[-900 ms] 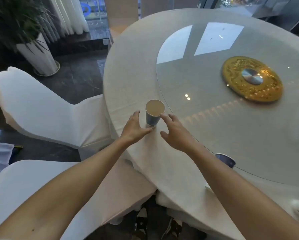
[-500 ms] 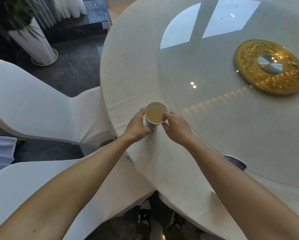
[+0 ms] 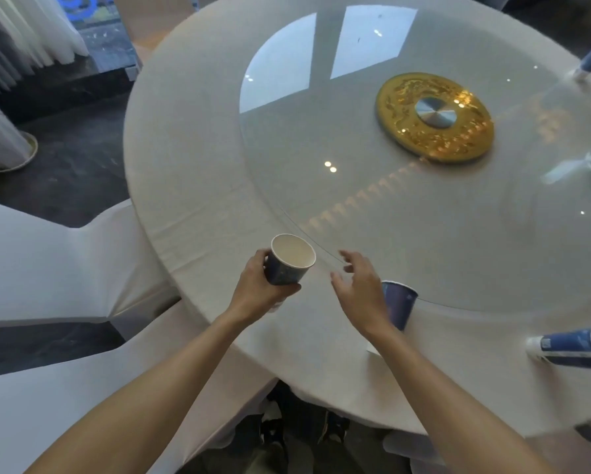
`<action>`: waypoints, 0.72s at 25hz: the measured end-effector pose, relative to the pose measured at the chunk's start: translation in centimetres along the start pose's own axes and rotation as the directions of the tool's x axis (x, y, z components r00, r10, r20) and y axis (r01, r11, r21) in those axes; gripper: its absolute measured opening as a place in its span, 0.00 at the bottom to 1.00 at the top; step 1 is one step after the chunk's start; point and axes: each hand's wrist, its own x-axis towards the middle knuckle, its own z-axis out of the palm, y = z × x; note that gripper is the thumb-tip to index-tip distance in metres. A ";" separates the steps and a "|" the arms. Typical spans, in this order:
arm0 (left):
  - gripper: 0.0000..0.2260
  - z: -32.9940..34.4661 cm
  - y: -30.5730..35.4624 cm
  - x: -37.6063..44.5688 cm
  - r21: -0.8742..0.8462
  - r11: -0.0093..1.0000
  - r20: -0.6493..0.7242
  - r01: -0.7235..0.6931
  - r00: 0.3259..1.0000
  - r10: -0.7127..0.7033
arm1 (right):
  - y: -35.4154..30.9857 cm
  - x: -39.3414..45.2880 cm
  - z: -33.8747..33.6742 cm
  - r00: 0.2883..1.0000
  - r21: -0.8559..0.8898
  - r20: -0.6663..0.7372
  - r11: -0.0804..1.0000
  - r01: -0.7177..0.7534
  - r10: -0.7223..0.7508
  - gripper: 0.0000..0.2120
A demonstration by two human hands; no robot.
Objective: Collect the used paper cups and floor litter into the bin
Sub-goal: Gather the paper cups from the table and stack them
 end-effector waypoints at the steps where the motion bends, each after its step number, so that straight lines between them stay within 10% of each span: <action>1: 0.33 0.8 -0.1 -0.6 -0.007 1.000 0.008 0.006 1.000 -0.006 | 1.9 -0.8 -0.3 0.991 -0.059 -0.099 0.994 -0.092 0.086 0.23; 4: 0.32 3.3 -0.5 -2.4 -0.017 1.000 0.052 0.022 0.998 -0.021 | 6.8 -3.1 -1.2 0.924 -0.235 -0.270 0.912 -0.337 0.272 0.36; 9: 0.32 6.2 -1.6 -5.4 0.010 0.999 0.142 0.042 0.989 -0.043 | 12.4 -5.0 -1.4 0.785 -0.082 -0.113 0.782 -0.618 0.609 0.39; 14: 0.32 8.0 -1.7 -7.6 0.059 0.998 0.221 0.034 0.974 -0.046 | 15.5 -6.3 -2.7 0.762 0.296 0.072 0.715 -0.633 0.644 0.29; 18: 0.30 9.0 -0.8 -8.5 0.096 0.995 0.250 0.012 0.968 -0.036 | 16.6 -7.0 -3.6 0.786 0.418 0.216 0.673 -0.611 0.579 0.40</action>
